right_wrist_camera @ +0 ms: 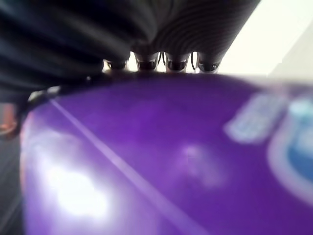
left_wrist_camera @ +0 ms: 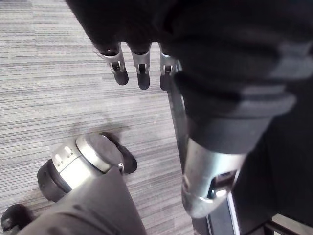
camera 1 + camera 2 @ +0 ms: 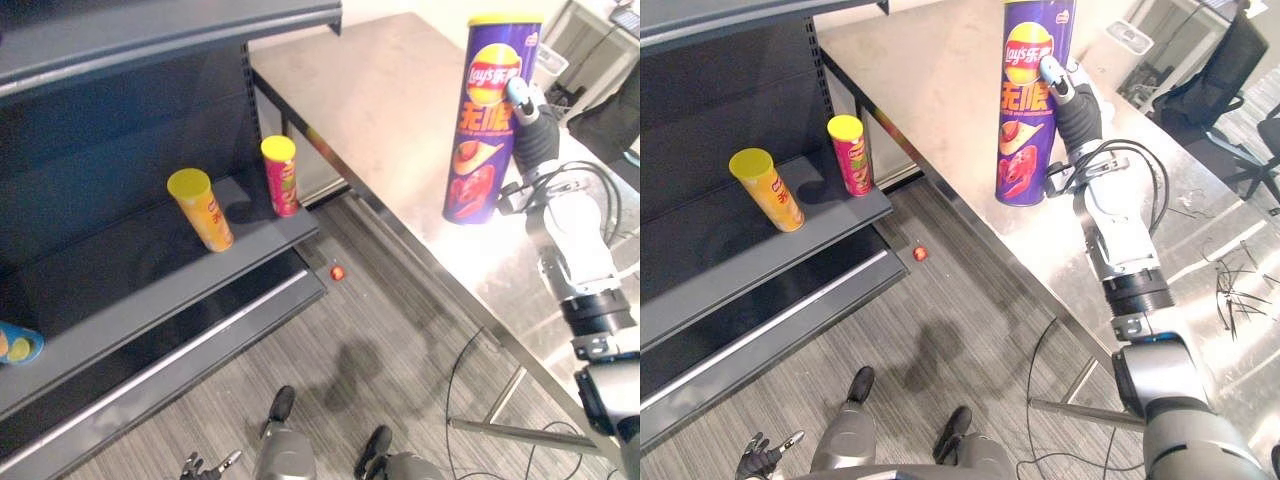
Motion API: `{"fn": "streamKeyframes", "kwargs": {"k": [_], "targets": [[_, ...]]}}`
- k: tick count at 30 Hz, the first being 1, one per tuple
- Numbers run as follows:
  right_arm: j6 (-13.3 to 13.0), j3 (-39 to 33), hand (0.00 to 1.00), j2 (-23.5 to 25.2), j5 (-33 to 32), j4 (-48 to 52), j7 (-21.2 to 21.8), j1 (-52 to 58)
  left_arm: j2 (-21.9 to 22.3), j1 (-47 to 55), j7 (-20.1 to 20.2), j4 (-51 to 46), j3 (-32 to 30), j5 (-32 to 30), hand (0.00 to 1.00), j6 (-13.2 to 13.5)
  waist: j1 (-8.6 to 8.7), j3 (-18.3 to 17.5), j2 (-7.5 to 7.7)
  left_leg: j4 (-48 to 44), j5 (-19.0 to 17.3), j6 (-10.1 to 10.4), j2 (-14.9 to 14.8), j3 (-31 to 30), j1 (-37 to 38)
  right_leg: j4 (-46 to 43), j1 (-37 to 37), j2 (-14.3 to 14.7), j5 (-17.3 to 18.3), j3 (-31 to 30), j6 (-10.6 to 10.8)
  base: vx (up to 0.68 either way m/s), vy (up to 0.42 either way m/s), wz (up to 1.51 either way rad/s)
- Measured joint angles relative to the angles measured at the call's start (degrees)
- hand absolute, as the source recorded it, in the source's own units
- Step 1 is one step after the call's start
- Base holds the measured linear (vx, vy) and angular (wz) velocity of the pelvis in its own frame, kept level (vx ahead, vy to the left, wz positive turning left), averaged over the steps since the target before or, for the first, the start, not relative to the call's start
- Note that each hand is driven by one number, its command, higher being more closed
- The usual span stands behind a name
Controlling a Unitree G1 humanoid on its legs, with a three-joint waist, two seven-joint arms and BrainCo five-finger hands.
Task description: Put the gum and the chips on the shelf.
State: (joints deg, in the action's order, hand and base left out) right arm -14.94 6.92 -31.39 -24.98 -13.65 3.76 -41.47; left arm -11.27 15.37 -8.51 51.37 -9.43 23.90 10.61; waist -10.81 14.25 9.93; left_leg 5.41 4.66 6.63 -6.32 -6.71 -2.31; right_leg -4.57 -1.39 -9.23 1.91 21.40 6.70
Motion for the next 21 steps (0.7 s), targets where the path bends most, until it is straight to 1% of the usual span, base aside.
{"fn": "streamKeyframes", "kwargs": {"k": [2,4,7,8,9,11,12,15,19,21], "targets": [[-0.1,-1.0,1.0,1.8,0.0,2.3,-1.2,1.3,0.1,0.0,-0.1,0.8,-0.1,0.0,0.0,0.0,1.08,-0.6,-0.23,0.0,0.0,0.0,-0.2,0.1,0.5,0.9,0.8,0.4,-0.3,0.0,0.1,-0.02,-0.02,-0.05],[-0.5,-2.0,1.0,3.7,0.2,4.7,-2.3,2.7,0.4,0.0,-0.3,1.4,-0.1,-0.1,0.0,0.0,1.41,-1.6,-0.5,0.0,-0.2,0.2,-0.5,0.4,0.5,1.5,0.9,0.6,-0.5,-0.3,0.1,-0.03,-0.019,-0.1],[-0.8,-2.1,1.0,5.8,0.2,7.6,-3.5,3.7,1.3,0.0,-0.5,1.8,-1.3,-0.4,0.0,0.0,1.47,-2.8,-1.06,0.0,-0.3,0.3,-0.9,1.5,0.6,3.0,0.9,1.1,-1.5,-1.3,0.0,0.0,-0.013,-0.18],[-1.0,-2.1,1.0,7.1,0.2,9.1,-4.6,4.5,2.0,-0.1,-0.8,2.6,-1.8,-0.4,0.0,0.0,1.64,-3.5,-1.49,0.0,-0.3,0.3,-1.0,1.5,0.7,3.9,1.3,1.3,-2.0,-1.3,-0.1,0.02,-0.011,-0.09],[-1.8,-2.1,1.0,8.1,0.4,10.1,-5.3,5.2,2.5,-0.1,-1.3,2.9,-1.8,-0.4,0.0,0.0,2.24,-3.7,-1.85,0.0,-0.3,0.3,-1.0,1.6,1.1,4.6,2.1,1.3,-2.2,-1.3,-0.1,0.0,0.0,0.0],[-2.1,-2.0,1.0,9.2,0.4,11.4,-6.4,5.8,2.9,-0.1,-1.6,3.3,-1.8,-0.4,0.0,0.0,2.54,-4.2,-2.2,0.0,-0.5,0.4,-1.0,1.7,1.4,4.7,2.4,1.4,-2.2,-1.3,-0.1,0.01,-0.004,-0.02],[-2.4,-2.1,1.0,10.3,0.4,13.4,-7.5,6.8,3.1,-0.1,-2.0,3.5,-1.8,-0.4,0.0,-0.1,2.75,-5.0,-2.5,0.0,-0.6,0.4,-1.0,1.9,1.5,5.3,2.6,1.5,-2.4,-1.4,-0.1,0.02,-0.006,-0.07],[-3.0,-2.0,1.0,12.7,1.5,16.3,-8.4,8.9,3.6,-0.2,-2.4,3.5,-2.2,-0.4,0.0,-0.1,2.85,-6.7,-2.83,0.0,-1.0,0.5,-1.2,3.2,1.7,6.8,2.8,1.8,-3.3,-2.1,-0.2,0.03,-0.009,-0.19],[-3.0,-2.0,1.0,13.8,2.4,17.7,-8.2,11.1,4.5,-0.6,-2.4,3.6,-2.2,-0.4,0.0,-0.1,3.18,-7.1,-3.46,0.0,-1.4,0.5,-1.3,4.3,3.3,7.7,4.0,2.0,-3.7,-2.7,-0.3,0.01,-0.008,-0.12],[-3.0,-1.9,1.0,13.9,2.4,18.5,-7.9,12.7,4.8,-0.5,-2.4,3.7,-2.2,-0.4,0.0,-0.2,3.68,-7.6,-3.61,0.0,-1.6,0.5,-1.3,4.4,3.5,7.9,4.1,2.0,-3.7,-2.9,-0.3,-0.01,-0.004,-0.08]]}}
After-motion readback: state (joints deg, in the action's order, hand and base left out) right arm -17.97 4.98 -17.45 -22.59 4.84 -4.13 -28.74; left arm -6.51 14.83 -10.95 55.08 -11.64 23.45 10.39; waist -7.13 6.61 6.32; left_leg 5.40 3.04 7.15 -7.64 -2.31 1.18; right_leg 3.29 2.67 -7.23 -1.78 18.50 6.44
